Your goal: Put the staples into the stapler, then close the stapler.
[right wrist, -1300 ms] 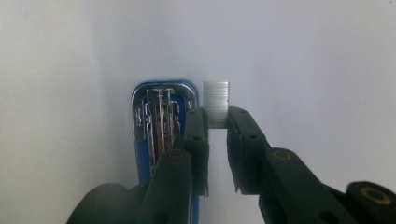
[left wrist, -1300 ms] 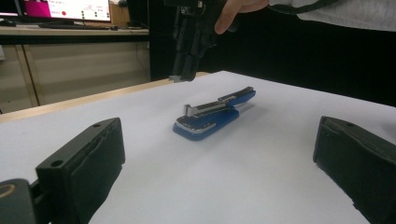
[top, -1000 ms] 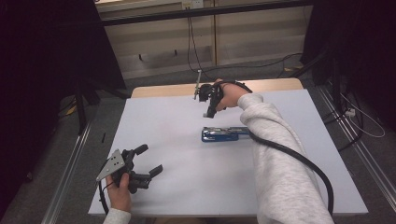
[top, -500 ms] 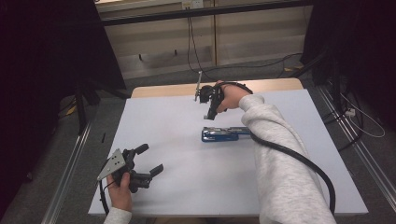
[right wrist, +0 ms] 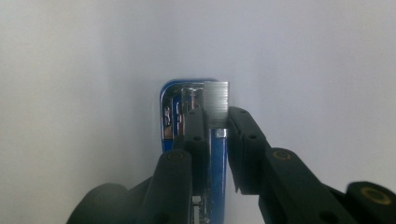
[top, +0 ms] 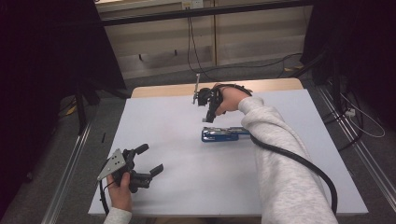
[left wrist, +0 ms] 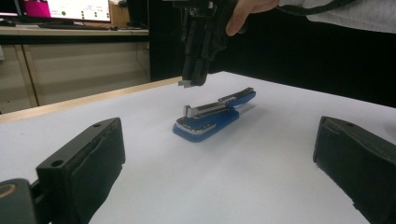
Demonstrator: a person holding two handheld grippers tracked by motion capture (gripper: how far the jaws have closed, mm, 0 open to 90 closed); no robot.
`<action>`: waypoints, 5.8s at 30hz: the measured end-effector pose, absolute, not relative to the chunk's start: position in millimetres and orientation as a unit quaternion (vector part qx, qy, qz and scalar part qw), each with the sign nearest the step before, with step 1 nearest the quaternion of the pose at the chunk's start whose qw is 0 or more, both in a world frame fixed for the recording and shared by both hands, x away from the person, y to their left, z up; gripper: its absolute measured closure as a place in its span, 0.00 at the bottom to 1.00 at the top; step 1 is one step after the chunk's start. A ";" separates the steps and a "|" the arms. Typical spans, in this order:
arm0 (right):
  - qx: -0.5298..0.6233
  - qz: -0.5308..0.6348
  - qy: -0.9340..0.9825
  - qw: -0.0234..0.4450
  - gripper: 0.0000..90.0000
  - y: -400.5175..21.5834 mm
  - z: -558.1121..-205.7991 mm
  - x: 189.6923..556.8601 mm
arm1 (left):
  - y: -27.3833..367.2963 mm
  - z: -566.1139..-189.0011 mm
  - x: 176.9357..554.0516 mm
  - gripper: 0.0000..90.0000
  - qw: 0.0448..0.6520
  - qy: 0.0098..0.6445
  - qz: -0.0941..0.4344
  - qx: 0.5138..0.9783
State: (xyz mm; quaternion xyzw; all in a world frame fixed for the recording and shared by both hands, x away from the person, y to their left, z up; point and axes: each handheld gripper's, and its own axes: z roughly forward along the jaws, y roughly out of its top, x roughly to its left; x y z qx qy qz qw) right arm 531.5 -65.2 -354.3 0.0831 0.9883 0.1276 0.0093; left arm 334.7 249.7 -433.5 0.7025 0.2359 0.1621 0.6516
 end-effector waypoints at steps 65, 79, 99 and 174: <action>0.089 0.130 0.987 -0.018 0.87 -72.4 -382.4 524.6 | 249.1 -433.7 335.3 0.03 0.646 0.235 0.163 0.707; 0.087 0.125 0.988 -0.018 0.87 -70.1 -384.5 525.2 | 249.7 -433.5 335.8 0.03 0.646 0.232 0.168 0.708; 0.102 0.155 0.983 -0.012 0.72 -75.0 -379.6 522.7 | 249.0 -433.9 336.0 0.03 0.644 0.231 0.161 0.711; 0.373 0.331 0.861 0.100 0.28 -256.5 -416.8 426.7 | 166.4 -430.3 382.9 0.04 0.566 0.243 0.113 0.780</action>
